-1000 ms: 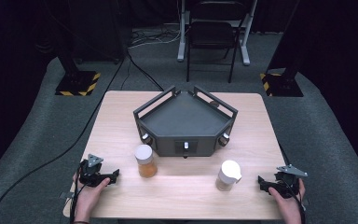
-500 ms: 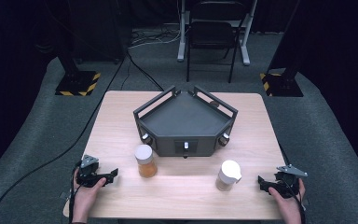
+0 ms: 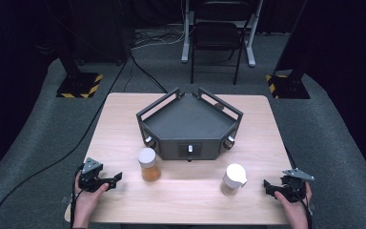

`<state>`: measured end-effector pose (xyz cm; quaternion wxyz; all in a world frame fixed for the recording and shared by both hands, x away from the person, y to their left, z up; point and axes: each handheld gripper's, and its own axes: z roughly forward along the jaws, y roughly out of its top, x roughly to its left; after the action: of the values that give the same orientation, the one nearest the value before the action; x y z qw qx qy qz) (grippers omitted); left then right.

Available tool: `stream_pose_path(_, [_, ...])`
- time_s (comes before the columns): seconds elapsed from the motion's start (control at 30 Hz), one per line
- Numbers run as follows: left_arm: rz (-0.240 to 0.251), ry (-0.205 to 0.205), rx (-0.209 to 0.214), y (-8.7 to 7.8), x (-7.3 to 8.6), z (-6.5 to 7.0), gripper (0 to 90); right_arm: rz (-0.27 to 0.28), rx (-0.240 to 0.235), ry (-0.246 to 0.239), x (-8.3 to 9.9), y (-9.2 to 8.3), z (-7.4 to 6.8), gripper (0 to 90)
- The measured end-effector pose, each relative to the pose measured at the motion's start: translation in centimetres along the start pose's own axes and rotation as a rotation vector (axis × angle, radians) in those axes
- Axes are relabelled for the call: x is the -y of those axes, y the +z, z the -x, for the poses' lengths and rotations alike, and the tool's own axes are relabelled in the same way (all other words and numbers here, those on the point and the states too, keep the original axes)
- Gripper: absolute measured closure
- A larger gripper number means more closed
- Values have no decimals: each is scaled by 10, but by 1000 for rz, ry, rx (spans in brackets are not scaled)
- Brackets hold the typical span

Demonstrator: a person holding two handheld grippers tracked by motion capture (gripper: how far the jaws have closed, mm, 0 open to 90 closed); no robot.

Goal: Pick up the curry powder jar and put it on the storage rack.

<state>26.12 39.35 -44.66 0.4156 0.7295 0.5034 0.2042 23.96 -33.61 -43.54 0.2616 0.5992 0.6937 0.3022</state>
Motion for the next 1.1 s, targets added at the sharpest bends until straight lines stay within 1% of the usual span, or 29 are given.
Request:
stream_pose_path(0.07, [11, -2, 22, -2, 0, -1, 70, 0, 0, 0, 0, 0, 0, 0])
stream_pose_path(0.1, [16, -3, 27, -3, 0, -1, 71, 0, 0, 0, 0, 0, 0, 0])
stream_pose_path(0.23, [36, 20, 47, -7, -4, 2, 72, 0, 1, 0, 0, 0, 0, 0])
stream_pose_path(0.3, [56, 28, 69, -9, -5, 3, 82, 0, 1, 0, 0, 0, 0, 0])
stream_pose_path(0.4, [61, 36, 99, -13, -7, 2, 90, 1, 0, 0, 0, 0, 0, 0])
stream_pose_path(0.5, [74, 43, 116, -16, -6, 3, 90, 0, 1, 1, 0, 0, 0, 0])
stream_pose_path(0.6, [87, 51, 122, -17, -5, 4, 91, 0, 1, 1, 0, 0, 0, 0])
stream_pose_path(0.7, [105, 58, 136, -18, -6, 5, 91, 1, 0, 0, 0, 0, 0, 0])
stream_pose_path(1.03, [132, 95, 190, -13, -18, 14, 91, 0, 1, 1, 0, 0, 0, 0])
stream_pose_path(1.1, [138, 89, 230, -11, -21, 11, 91, 0, 1, 1, 0, 0, 0, 0])
